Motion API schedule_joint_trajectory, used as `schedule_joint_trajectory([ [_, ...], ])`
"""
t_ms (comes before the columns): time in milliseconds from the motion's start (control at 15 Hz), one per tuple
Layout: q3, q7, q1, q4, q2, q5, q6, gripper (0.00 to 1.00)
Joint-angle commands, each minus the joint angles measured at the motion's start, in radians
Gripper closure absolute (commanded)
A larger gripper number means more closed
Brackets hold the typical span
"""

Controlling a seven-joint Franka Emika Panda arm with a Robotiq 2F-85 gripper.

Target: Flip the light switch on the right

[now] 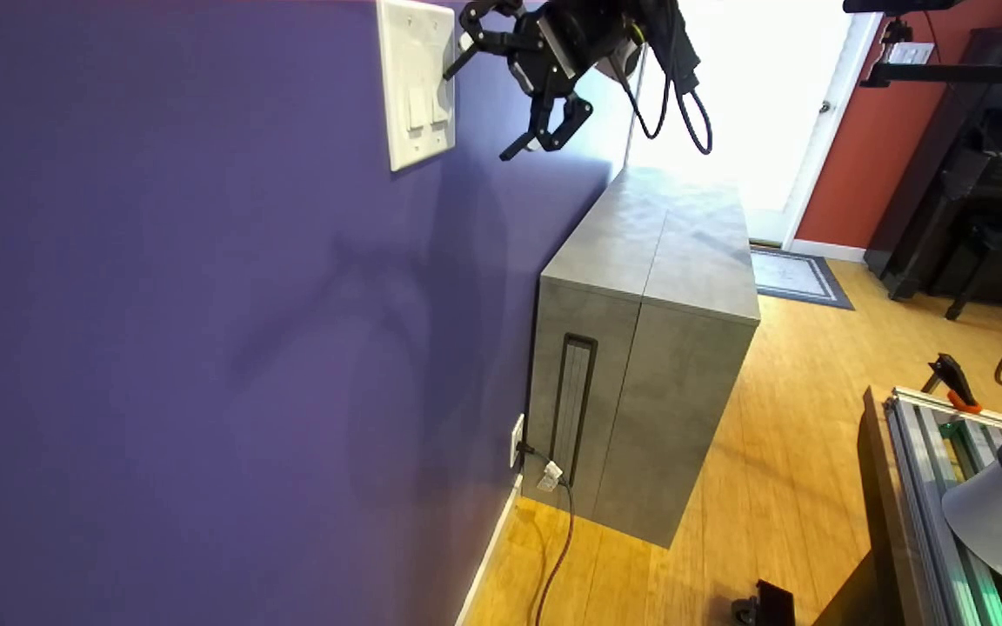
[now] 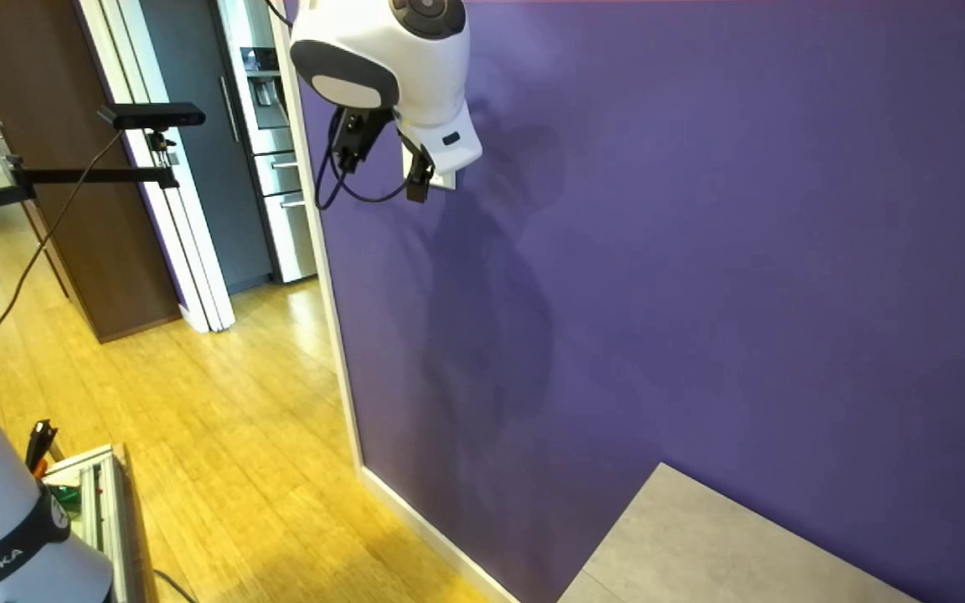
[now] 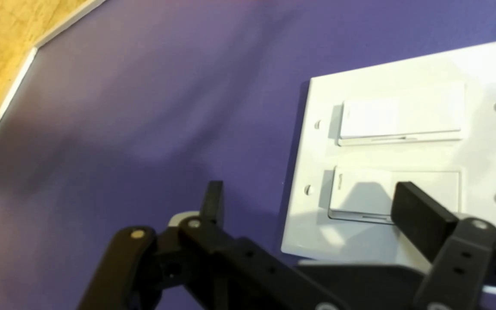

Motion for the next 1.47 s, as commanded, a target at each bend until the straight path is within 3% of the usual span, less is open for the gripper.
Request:
schedule_joint_trajectory([
  [0,0.006,0.012,0.0,0.011,0.024,0.017,0.021,0.0],
  [733,0.005,0.013,-0.001,0.01,0.031,0.019,0.019,0.0],
  [1000,-0.008,0.051,-0.013,0.034,-0.019,-0.004,-0.023,0.0],
  [1400,-0.013,0.185,-0.038,0.026,-0.066,-0.149,-0.11,0.0],
])
